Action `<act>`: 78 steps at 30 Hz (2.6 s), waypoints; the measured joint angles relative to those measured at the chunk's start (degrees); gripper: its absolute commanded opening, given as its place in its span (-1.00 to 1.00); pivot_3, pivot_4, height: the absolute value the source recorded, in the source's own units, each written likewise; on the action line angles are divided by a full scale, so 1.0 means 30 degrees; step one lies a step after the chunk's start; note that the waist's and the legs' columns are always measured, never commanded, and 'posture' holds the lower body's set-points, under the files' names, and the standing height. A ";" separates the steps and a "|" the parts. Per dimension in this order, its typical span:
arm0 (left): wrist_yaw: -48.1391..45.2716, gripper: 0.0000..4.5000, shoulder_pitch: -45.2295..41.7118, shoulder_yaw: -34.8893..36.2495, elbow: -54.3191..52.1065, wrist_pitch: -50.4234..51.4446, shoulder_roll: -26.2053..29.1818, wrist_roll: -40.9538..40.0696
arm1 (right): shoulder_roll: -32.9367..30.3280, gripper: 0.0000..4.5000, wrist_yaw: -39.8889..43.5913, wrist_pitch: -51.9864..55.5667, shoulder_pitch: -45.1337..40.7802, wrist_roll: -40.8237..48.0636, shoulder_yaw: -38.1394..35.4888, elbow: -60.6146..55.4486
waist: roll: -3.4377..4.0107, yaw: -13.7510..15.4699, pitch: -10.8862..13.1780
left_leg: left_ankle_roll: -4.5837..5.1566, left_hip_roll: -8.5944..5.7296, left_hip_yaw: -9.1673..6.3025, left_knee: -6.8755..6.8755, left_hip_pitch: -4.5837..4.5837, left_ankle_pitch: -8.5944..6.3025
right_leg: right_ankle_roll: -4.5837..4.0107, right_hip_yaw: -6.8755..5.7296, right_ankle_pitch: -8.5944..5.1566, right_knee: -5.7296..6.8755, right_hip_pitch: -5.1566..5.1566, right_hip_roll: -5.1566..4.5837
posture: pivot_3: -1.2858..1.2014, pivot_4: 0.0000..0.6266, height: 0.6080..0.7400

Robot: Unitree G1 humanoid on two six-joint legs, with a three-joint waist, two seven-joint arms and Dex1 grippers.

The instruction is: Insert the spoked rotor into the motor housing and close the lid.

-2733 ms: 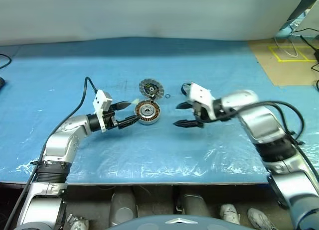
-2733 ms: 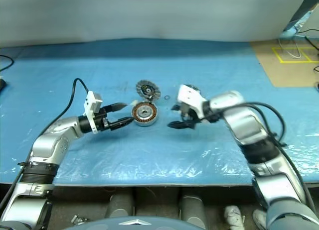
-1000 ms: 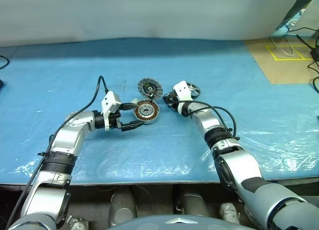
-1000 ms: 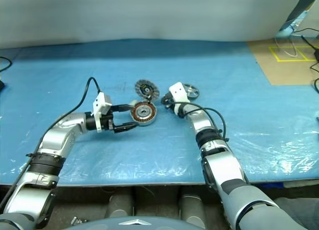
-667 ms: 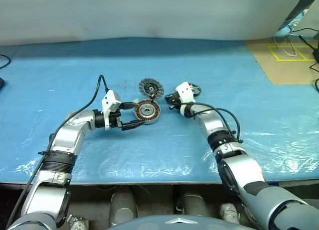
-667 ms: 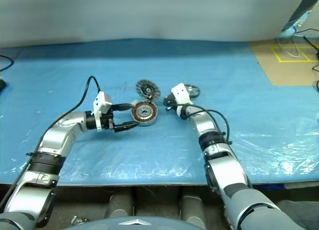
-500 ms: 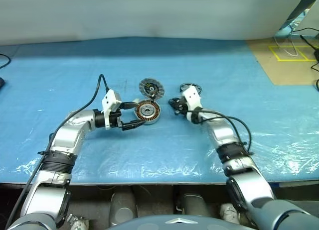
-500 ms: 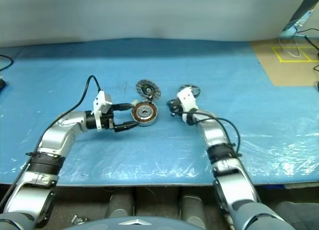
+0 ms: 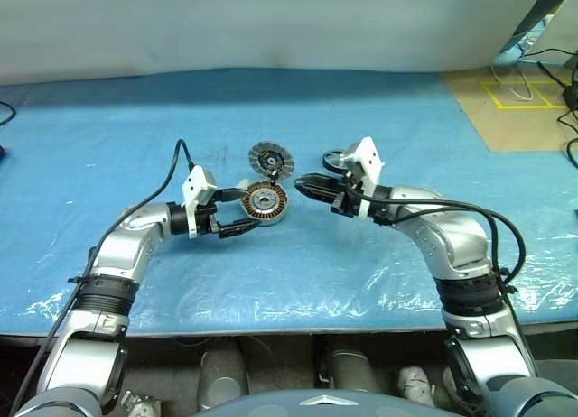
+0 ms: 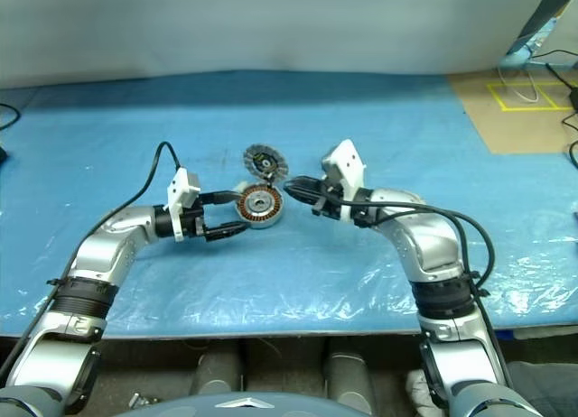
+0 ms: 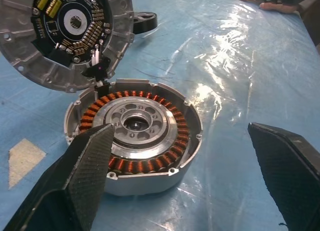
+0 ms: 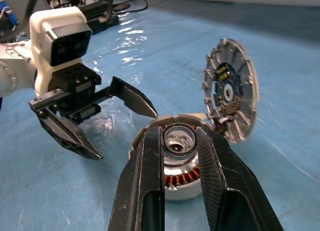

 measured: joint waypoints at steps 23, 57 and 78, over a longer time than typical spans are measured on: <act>0.0450 1.00 0.1193 0.0254 0.0054 -0.1171 0.0063 0.0290 | 0.2723 -0.75 0.1308 -0.6683 -0.3927 -0.4948 0.3814 1.0332 | -0.0001 0.0010 0.0000 | -0.0001 -0.0002 -0.0004 0.0014 -0.0040 0.0000 | 0.0059 -0.0033 0.0036 0.0014 -0.0003 -0.0021 | 0.03 -0.52 1.00; 0.0788 1.00 0.1038 0.0210 -0.0427 -0.0736 -0.0044 0.0328 | 0.3365 -0.75 0.1381 -0.7267 -0.4259 -0.5488 0.3076 1.2150 | -0.0003 -0.0015 -0.0001 | 0.0002 0.0000 -0.0004 0.0034 -0.0028 0.0001 | 0.0001 -0.0027 0.0002 0.0039 -0.0001 -0.0021 | 0.03 -0.52 1.00; 0.0795 1.00 0.1087 0.0208 -0.0841 -0.0516 -0.0050 0.0327 | 0.3576 -0.75 0.1349 -0.7749 -0.4056 -0.6098 0.3248 1.1941 | -0.0003 -0.0004 -0.0001 | 0.0002 -0.0003 -0.0003 0.0038 -0.0028 0.0001 | 0.0001 -0.0027 0.0003 0.0042 -0.0001 -0.0023 | 0.03 -0.52 1.00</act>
